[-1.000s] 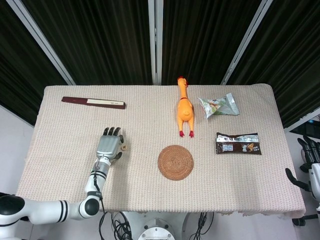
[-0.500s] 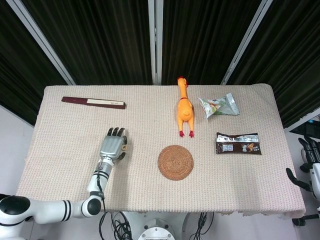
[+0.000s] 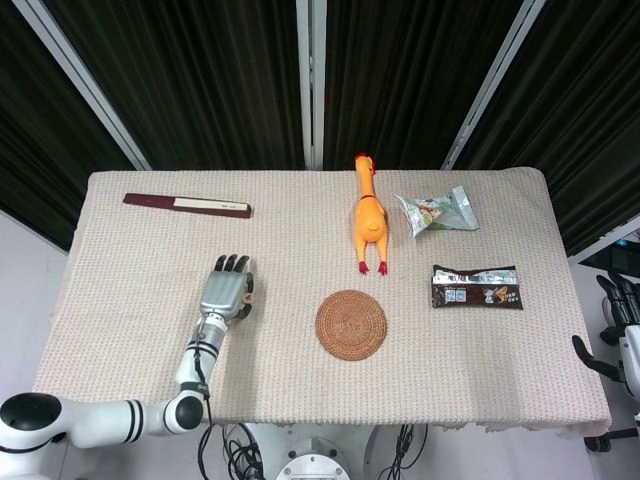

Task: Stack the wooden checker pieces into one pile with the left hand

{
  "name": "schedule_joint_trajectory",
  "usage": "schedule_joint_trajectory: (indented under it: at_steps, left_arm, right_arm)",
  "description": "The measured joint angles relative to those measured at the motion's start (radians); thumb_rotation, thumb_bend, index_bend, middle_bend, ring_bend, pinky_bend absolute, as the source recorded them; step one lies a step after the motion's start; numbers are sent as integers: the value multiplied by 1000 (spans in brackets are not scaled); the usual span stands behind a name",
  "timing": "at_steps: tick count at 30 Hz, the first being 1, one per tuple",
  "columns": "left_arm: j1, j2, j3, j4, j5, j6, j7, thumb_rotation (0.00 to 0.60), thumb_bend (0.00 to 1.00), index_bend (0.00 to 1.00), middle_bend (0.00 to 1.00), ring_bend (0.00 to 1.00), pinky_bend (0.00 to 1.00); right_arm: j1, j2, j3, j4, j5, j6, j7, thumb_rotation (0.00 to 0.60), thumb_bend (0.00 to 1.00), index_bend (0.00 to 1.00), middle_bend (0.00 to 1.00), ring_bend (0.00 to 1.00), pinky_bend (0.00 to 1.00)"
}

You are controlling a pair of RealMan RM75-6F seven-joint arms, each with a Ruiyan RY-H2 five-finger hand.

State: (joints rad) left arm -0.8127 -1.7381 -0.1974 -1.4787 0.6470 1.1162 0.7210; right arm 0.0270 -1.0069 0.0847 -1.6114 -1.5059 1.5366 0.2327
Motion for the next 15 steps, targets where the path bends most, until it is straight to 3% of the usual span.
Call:
schedule_joint_trajectory:
  at_steps: [9, 15]
  left_arm:
    - [13, 40, -7, -98, 46, 43, -11, 600, 285, 506, 93, 0, 0]
    - [43, 129, 0, -281, 65, 108, 4, 600, 284, 504, 119, 0, 0]
  right_arm:
    - [2, -2, -3, -1, -4, -3, -9, 600, 258, 0, 0, 0, 0]
    - [6, -4, -8, -4, -8, -12, -22, 600, 277, 0, 0, 0, 0]
